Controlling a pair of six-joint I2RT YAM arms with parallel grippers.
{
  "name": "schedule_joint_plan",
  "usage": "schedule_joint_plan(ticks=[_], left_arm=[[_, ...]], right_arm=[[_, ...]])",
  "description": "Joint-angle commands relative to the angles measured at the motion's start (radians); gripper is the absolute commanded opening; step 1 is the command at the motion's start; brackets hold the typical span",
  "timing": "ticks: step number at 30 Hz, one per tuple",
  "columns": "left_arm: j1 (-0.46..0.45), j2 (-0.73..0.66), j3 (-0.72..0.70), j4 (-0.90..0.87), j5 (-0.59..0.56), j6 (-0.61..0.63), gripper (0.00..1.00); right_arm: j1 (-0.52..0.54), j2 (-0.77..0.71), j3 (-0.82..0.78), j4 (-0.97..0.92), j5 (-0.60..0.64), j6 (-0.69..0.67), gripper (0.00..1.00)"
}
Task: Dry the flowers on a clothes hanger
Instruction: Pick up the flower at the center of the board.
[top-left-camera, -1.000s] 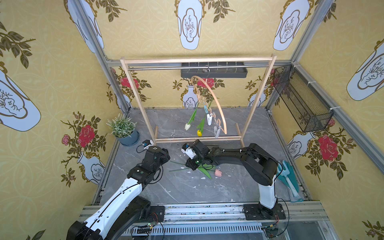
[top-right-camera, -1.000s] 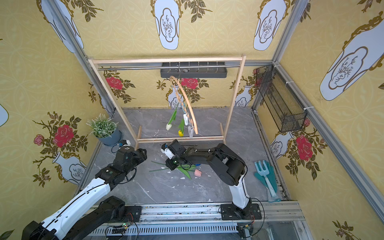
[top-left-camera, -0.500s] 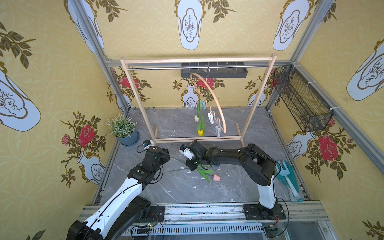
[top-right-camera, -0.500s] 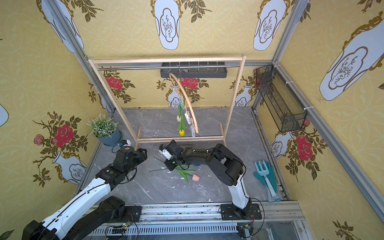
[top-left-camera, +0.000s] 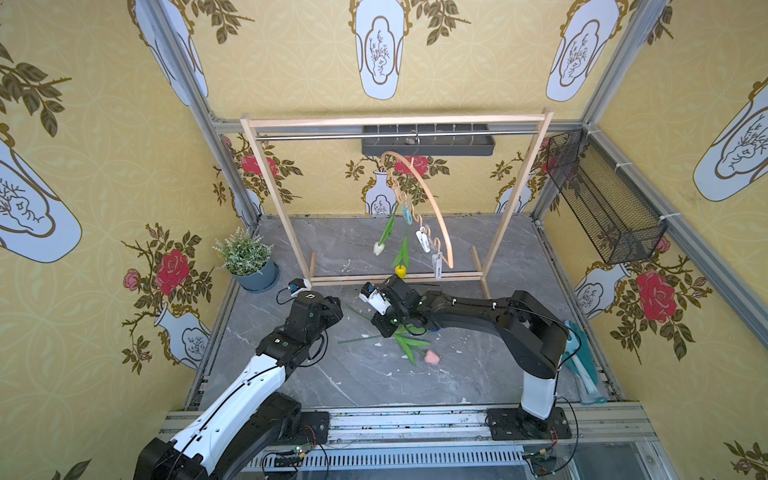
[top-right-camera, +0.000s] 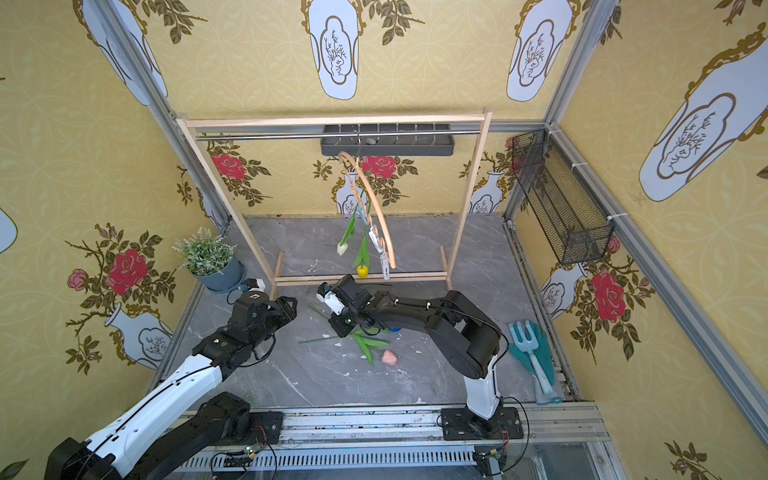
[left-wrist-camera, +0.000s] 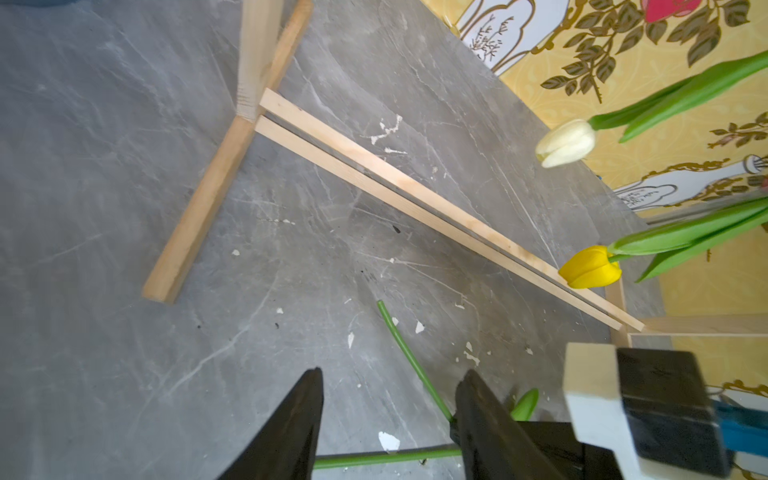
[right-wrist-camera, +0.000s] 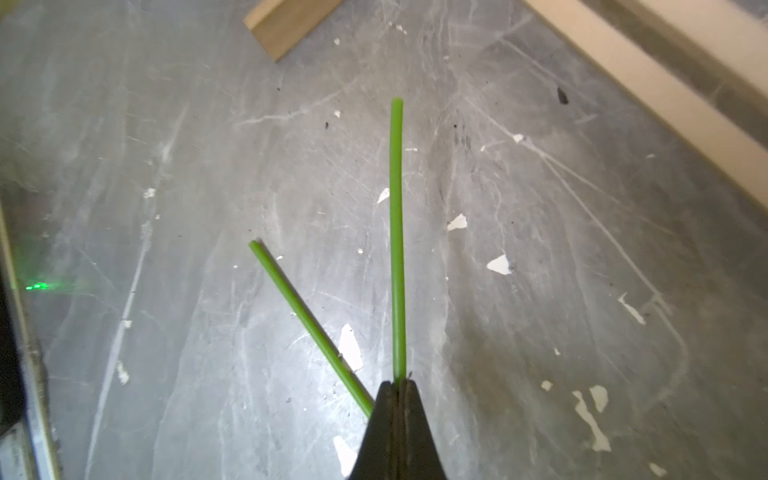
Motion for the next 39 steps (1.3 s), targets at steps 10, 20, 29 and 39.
schedule_joint_plan(ticks=[10, 20, 29, 39], left_arm=[[-0.019, 0.058, -0.028, 0.296, 0.297, 0.003, 0.49], [-0.041, 0.120, -0.027, 0.361, 0.357, -0.010, 0.39], [-0.053, 0.204, -0.026, 0.460, 0.400, -0.038, 0.20], [-0.054, 0.245, 0.002, 0.498, 0.417, -0.027, 0.00]], right_arm=[[-0.014, -0.170, -0.100, 0.216, -0.005, 0.125, 0.00], [-0.028, -0.218, -0.193, 0.369, -0.031, 0.216, 0.00], [-0.028, -0.243, -0.221, 0.395, -0.037, 0.239, 0.00], [-0.036, -0.281, -0.256, 0.423, -0.041, 0.277, 0.00]])
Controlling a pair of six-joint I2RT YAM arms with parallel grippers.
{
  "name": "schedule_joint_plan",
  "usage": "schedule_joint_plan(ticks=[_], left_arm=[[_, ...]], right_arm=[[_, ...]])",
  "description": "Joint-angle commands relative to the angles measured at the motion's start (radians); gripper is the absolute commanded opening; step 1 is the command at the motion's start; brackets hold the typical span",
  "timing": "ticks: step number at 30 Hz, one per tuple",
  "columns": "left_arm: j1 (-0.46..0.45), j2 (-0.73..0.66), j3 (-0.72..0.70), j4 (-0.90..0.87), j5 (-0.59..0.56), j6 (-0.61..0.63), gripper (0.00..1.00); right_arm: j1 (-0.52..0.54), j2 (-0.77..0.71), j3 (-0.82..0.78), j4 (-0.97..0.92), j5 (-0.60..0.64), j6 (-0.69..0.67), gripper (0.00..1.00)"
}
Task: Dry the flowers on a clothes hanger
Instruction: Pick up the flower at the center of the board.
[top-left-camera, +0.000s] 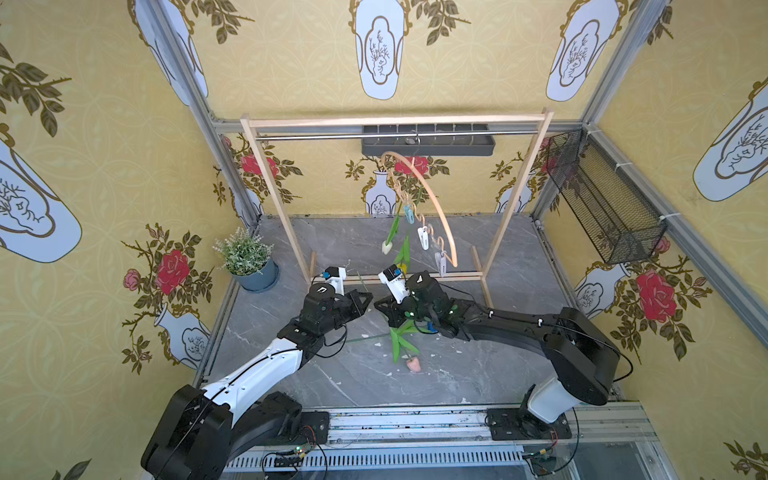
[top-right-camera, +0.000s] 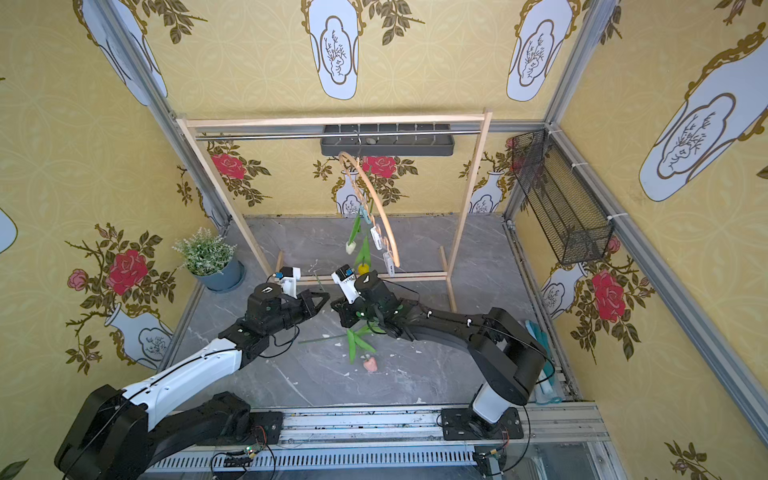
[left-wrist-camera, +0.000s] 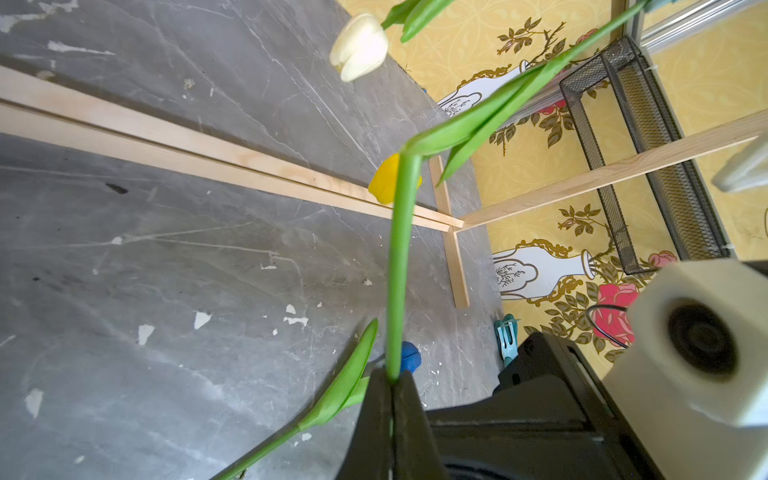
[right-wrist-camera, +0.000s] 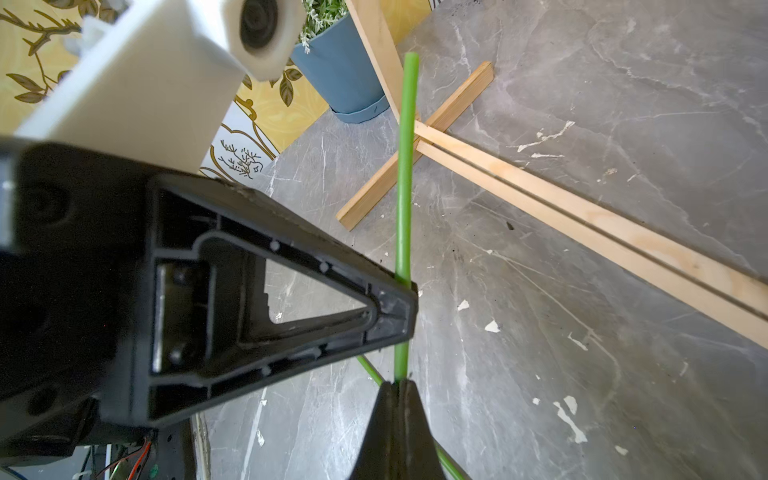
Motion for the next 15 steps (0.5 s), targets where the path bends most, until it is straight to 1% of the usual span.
schedule_joint_plan(ticks=[1, 2, 3, 6, 7, 9, 12, 13, 15], left_arm=[[0.001, 0.013, 0.011, 0.045, 0.004, 0.021, 0.00], [0.002, 0.015, 0.014, 0.048, 0.008, 0.027, 0.00], [0.002, 0.016, 0.017, 0.050, 0.011, 0.034, 0.00], [0.002, 0.016, 0.022, 0.081, 0.051, 0.061, 0.00], [0.002, 0.015, 0.023, 0.096, 0.074, 0.073, 0.00], [0.002, 0.015, 0.026, 0.137, 0.126, 0.101, 0.00], [0.002, 0.016, 0.026, 0.184, 0.197, 0.130, 0.00], [0.002, 0.016, 0.025, 0.199, 0.217, 0.133, 0.00], [0.002, 0.022, 0.027, 0.224, 0.257, 0.136, 0.00]], right_arm=[[-0.003, -0.024, -0.012, 0.070, -0.017, 0.022, 0.00], [-0.008, -0.032, -0.018, 0.070, -0.017, 0.030, 0.00], [-0.015, -0.044, -0.029, 0.072, -0.016, 0.045, 0.03], [-0.036, -0.093, -0.076, 0.091, -0.030, 0.089, 0.32], [-0.043, -0.113, -0.097, 0.099, -0.044, 0.104, 0.36], [-0.058, -0.153, -0.139, 0.118, -0.087, 0.141, 0.42], [-0.086, -0.207, -0.207, 0.150, -0.171, 0.204, 0.47], [-0.093, -0.222, -0.231, 0.174, -0.207, 0.220, 0.51], [-0.100, -0.248, -0.261, 0.180, -0.243, 0.240, 0.51]])
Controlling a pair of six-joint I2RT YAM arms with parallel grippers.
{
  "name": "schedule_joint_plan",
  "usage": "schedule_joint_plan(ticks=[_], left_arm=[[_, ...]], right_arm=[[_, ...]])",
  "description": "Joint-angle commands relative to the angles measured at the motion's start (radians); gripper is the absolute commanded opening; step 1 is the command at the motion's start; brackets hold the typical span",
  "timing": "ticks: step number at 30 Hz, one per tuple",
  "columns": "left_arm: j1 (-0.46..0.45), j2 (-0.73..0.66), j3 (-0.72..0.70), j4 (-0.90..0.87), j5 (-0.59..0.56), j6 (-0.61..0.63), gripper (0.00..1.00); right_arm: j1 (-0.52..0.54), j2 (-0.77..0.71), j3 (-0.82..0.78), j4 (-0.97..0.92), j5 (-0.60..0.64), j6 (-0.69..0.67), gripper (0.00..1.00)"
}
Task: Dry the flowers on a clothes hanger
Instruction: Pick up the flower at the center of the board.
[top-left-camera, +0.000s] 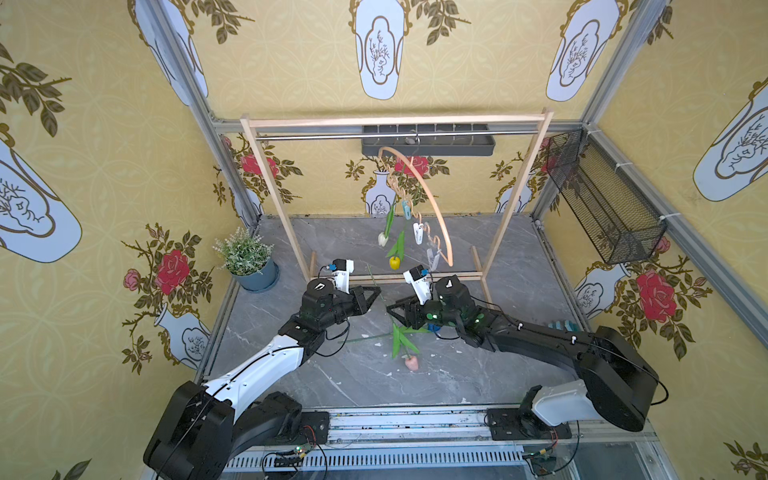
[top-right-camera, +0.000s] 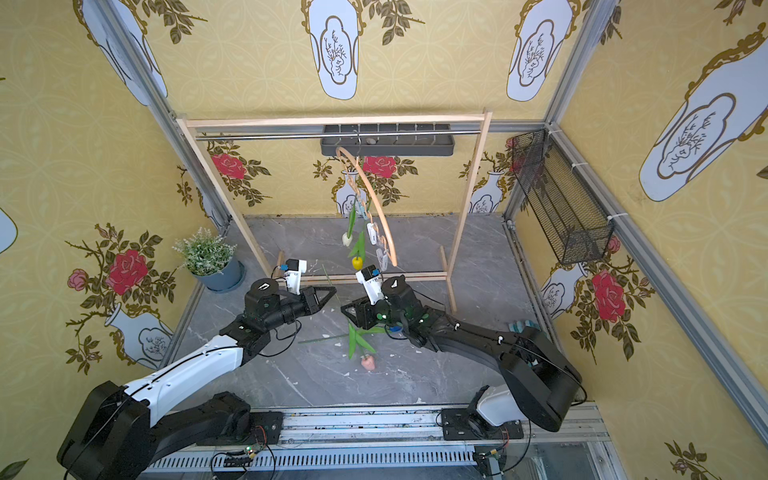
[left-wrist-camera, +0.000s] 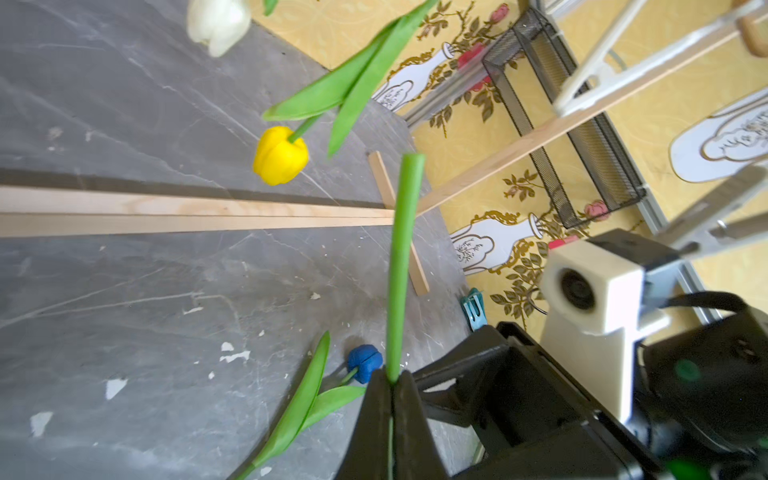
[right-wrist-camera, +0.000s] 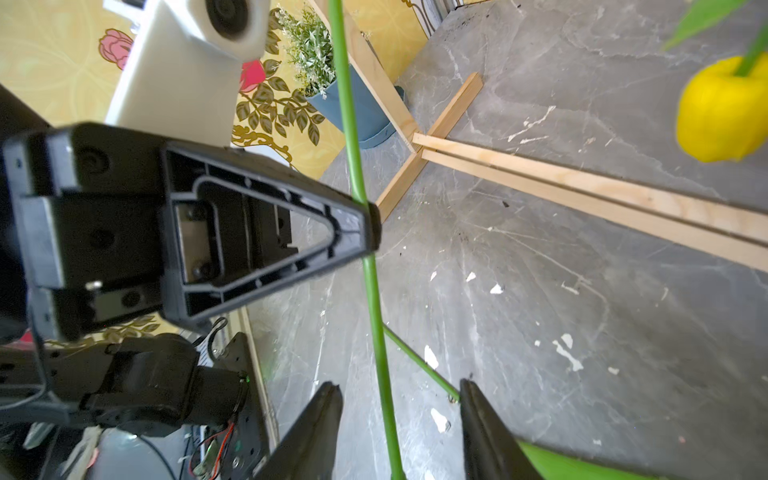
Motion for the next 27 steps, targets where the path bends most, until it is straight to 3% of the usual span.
schedule_joint_plan(ticks=[1, 3, 5, 11, 23, 27], left_arm=[[0.002, 0.016, 0.011, 0.095, 0.121, 0.038, 0.00], [0.001, 0.033, 0.026, 0.099, 0.177, 0.047, 0.00], [0.001, 0.047, 0.034, 0.115, 0.219, 0.041, 0.00], [0.002, 0.054, 0.040, 0.158, 0.237, 0.025, 0.00], [0.001, 0.066, 0.057, 0.160, 0.254, 0.026, 0.00], [0.001, 0.069, 0.060, 0.159, 0.250, 0.026, 0.00]], right_arm=[[-0.007, -0.040, -0.040, 0.076, -0.116, 0.075, 0.51], [-0.018, -0.055, -0.051, 0.075, -0.142, 0.089, 0.47], [-0.033, -0.068, -0.065, 0.081, -0.163, 0.101, 0.36], [-0.046, -0.092, -0.073, 0.065, -0.170, 0.102, 0.20], [-0.043, -0.097, -0.069, 0.022, -0.156, 0.081, 0.12], [-0.042, -0.100, -0.074, 0.016, -0.149, 0.081, 0.13]])
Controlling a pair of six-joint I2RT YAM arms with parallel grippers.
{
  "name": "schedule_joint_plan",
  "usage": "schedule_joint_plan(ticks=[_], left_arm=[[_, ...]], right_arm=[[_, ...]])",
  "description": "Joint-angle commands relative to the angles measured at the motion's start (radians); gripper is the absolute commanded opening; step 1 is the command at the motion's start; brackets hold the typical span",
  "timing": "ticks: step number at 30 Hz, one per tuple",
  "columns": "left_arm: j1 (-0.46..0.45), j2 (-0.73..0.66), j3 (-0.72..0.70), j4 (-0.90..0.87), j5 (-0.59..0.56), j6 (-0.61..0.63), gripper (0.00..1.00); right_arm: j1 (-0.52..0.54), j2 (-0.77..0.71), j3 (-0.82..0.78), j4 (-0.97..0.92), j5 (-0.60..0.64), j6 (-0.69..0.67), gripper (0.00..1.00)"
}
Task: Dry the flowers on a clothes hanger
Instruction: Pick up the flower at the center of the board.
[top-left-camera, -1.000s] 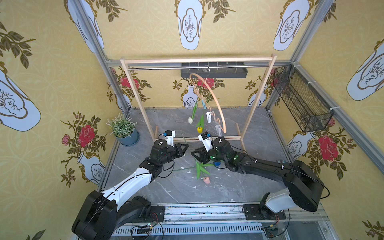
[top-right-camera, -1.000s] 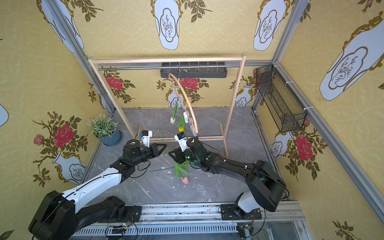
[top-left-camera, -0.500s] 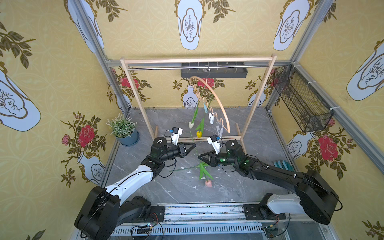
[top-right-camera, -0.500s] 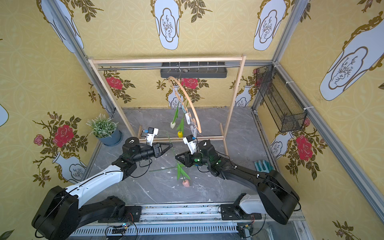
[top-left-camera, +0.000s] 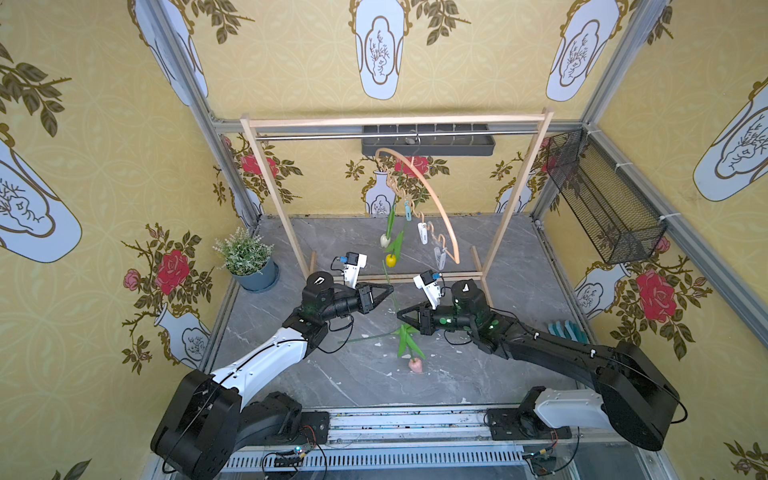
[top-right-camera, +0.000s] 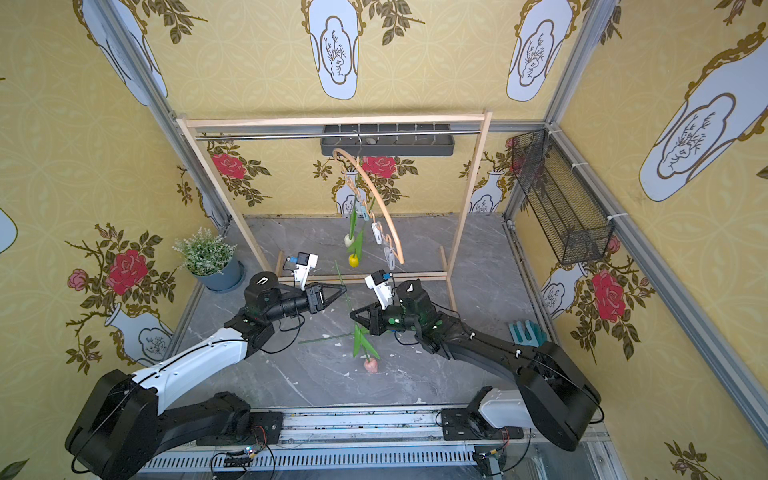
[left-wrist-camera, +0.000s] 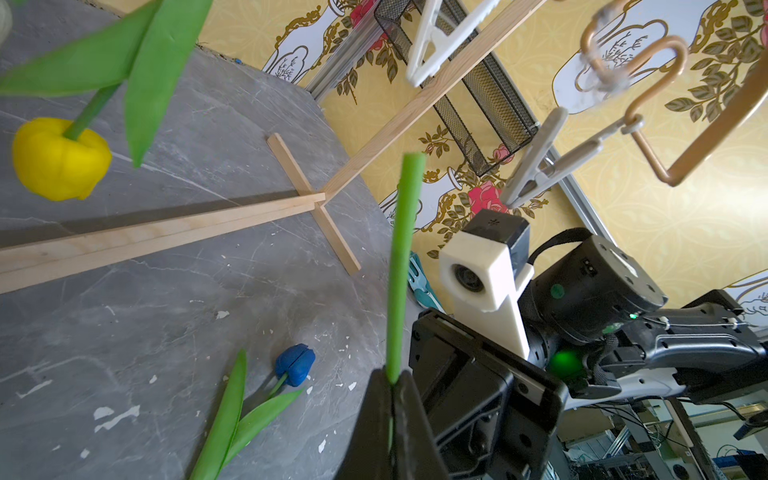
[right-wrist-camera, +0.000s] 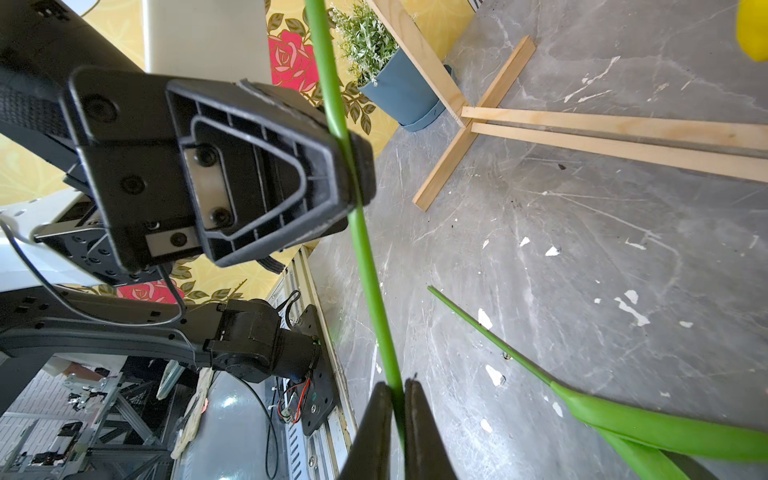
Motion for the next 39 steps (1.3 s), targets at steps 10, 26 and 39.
schedule_joint_plan(ticks=[10, 26, 39], left_arm=[[0.002, 0.007, 0.010, 0.043, 0.010, 0.000, 0.00], [0.003, -0.059, 0.096, -0.157, -0.188, 0.143, 0.59], [0.003, -0.030, 0.193, -0.196, -0.251, 0.217, 0.65]], right_arm=[[0.009, -0.010, -0.015, -0.001, 0.021, -0.014, 0.07], [0.010, -0.058, -0.052, -0.100, 0.103, -0.031, 0.00], [-0.083, -0.172, -0.136, -0.202, 0.260, 0.032, 0.00]])
